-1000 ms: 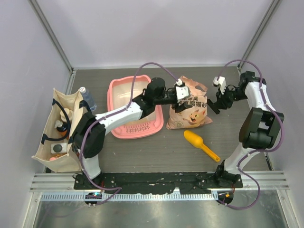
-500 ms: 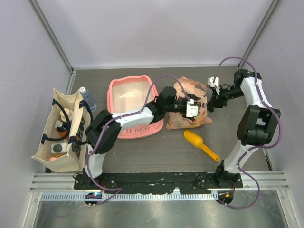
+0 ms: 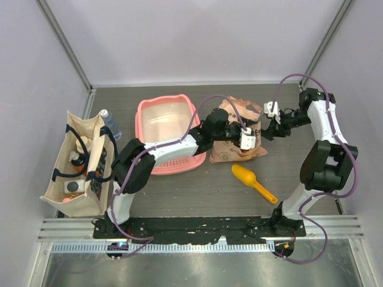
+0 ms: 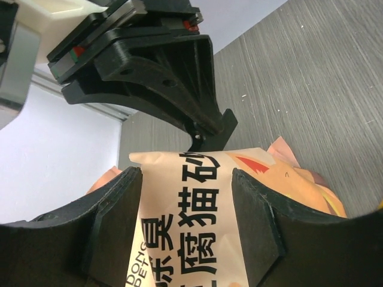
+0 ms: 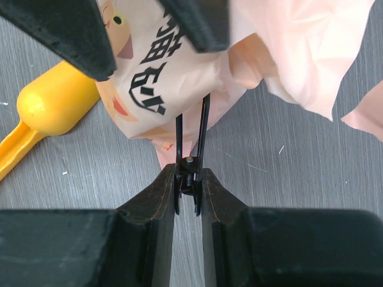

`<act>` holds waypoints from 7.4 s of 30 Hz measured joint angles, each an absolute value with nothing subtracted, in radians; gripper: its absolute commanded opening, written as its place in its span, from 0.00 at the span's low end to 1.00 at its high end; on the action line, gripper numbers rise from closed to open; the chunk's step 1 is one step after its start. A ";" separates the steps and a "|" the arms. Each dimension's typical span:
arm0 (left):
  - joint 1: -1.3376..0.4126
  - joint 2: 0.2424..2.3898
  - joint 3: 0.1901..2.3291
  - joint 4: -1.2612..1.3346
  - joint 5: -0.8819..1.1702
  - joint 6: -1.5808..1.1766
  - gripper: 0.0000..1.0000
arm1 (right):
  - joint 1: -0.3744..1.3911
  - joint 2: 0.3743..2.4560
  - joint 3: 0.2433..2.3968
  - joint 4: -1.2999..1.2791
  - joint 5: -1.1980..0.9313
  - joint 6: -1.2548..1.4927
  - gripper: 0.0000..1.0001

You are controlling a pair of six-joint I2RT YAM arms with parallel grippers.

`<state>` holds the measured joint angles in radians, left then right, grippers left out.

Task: Fill the litter box with clean litter
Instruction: Clamp the cat litter bag at the center of the board.

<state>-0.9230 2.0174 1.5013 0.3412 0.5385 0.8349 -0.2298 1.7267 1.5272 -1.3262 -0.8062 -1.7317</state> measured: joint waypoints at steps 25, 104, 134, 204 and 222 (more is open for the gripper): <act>-0.923 2.014 1.393 0.529 0.468 0.846 0.77 | -0.236 1.704 1.501 -1.333 -0.796 -1.770 0.01; -0.802 2.361 2.284 -0.596 0.850 0.603 0.00 | -0.234 1.505 1.639 -1.335 -0.711 -1.562 0.02; -0.781 2.299 2.090 -0.368 0.871 0.381 0.00 | -0.158 1.596 1.471 -1.151 -0.710 -0.823 0.02; -0.792 2.035 1.559 0.156 0.717 0.531 0.00 | 0.025 1.597 1.693 -1.357 -0.442 -1.545 0.01; -0.798 2.035 1.519 0.233 0.719 0.619 0.00 | 0.073 1.637 1.689 -1.356 -0.448 -1.516 0.01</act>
<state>-0.7979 2.0354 1.5192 0.2333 0.7189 0.6189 0.0734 1.6371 1.6894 -1.3556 -0.4484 -1.5162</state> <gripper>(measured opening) 0.022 0.242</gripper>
